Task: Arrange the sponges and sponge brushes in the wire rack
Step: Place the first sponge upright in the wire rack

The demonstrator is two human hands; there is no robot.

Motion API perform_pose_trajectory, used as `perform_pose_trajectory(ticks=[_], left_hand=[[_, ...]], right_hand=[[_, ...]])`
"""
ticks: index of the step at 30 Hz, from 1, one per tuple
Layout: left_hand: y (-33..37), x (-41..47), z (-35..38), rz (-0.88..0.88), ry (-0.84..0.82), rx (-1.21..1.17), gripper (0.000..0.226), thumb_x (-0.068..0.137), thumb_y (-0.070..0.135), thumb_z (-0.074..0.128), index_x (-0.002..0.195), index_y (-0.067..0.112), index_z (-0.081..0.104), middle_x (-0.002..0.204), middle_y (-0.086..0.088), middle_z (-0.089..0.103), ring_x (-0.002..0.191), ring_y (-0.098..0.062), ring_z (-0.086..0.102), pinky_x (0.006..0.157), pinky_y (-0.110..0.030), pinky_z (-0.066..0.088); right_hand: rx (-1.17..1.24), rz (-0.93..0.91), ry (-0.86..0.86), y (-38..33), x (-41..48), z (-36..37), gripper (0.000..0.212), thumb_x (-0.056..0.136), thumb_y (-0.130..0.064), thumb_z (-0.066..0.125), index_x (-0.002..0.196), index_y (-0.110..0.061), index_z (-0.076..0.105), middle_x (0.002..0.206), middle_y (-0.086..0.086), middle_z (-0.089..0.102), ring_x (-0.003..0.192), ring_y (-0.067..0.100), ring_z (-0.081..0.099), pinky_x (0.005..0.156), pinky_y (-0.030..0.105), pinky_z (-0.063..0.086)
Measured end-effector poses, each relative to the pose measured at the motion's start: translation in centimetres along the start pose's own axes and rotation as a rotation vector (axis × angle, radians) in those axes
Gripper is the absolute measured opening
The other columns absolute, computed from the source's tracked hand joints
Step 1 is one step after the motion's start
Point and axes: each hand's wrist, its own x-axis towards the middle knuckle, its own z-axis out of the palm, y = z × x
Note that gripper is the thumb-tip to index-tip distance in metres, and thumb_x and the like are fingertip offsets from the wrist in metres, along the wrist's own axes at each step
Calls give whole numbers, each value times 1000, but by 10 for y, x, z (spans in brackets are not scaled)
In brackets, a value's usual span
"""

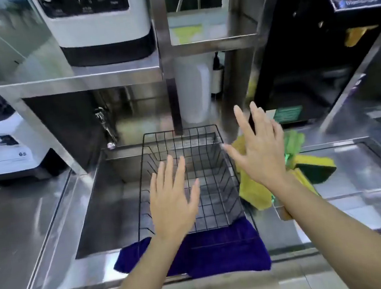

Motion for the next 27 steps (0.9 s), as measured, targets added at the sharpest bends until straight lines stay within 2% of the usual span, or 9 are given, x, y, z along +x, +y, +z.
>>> perform_pose_trajectory(ticks=[4, 7, 9, 11, 12, 16, 22, 24, 27], left_hand=[[1, -53, 17, -20, -134, 29, 58, 96, 49, 34, 142, 16, 44, 145, -11, 45, 134, -29, 40, 112, -40, 25], [-3, -81, 26, 43, -175, 129, 57, 94, 48, 35, 131, 11, 56, 131, -9, 59, 120, -25, 55, 104, -41, 37], [-7, -93, 30, 126, -129, 183, 50, 95, 46, 37, 111, 9, 67, 101, -6, 70, 92, -23, 66, 89, -39, 42], [-11, -99, 33, 179, -79, 200, 51, 100, 45, 33, 88, 10, 68, 70, -2, 65, 64, -23, 62, 69, -36, 40], [-13, -100, 35, 196, -60, 209, 54, 101, 46, 30, 82, 10, 67, 64, -1, 62, 59, -23, 58, 63, -36, 38], [-14, -98, 35, 239, 0, 259, 56, 102, 44, 28, 78, 11, 66, 63, 0, 58, 57, -22, 54, 59, -35, 36], [-14, -98, 37, 267, 20, 280, 53, 101, 42, 31, 71, 12, 61, 59, 0, 53, 54, -22, 50, 58, -34, 34], [-14, -98, 36, 268, 23, 279, 53, 101, 42, 30, 70, 12, 60, 59, 0, 52, 54, -22, 50, 57, -35, 35], [-14, -97, 37, 269, 14, 284, 52, 101, 41, 30, 70, 12, 60, 59, 0, 52, 55, -22, 50, 57, -35, 36]], right_hand=[[-33, 55, -163, 11, -34, 25, 76, 81, -61, 46, 145, -27, 24, 149, 16, 39, 135, 31, 41, 105, 48, 35], [-61, 93, -247, 18, -52, 39, 76, 80, -62, 43, 143, -22, 33, 147, 19, 42, 131, 34, 46, 101, 49, 40], [-56, 158, -323, 21, -57, 42, 77, 81, -65, 39, 143, -20, 35, 148, 18, 40, 133, 34, 43, 103, 49, 38], [-20, 257, -488, 23, -62, 46, 78, 83, -67, 41, 145, -20, 31, 152, 16, 33, 137, 34, 36, 106, 48, 33], [20, 298, -540, 24, -64, 47, 78, 84, -66, 44, 144, -19, 30, 153, 17, 30, 137, 35, 34, 107, 47, 32], [184, 390, -605, 26, -65, 46, 79, 83, -55, 56, 145, -16, 26, 153, 21, 23, 141, 37, 25, 111, 47, 32], [226, 428, -671, 22, -60, 41, 79, 84, -42, 60, 148, -18, 19, 156, 17, 17, 142, 36, 20, 112, 47, 29], [227, 428, -694, 19, -58, 40, 77, 84, -37, 59, 147, -16, 19, 155, 18, 17, 141, 37, 23, 110, 47, 30], [265, 484, -749, 18, -49, 34, 74, 83, -32, 60, 143, -12, 21, 145, 22, 32, 127, 40, 41, 98, 45, 40]])
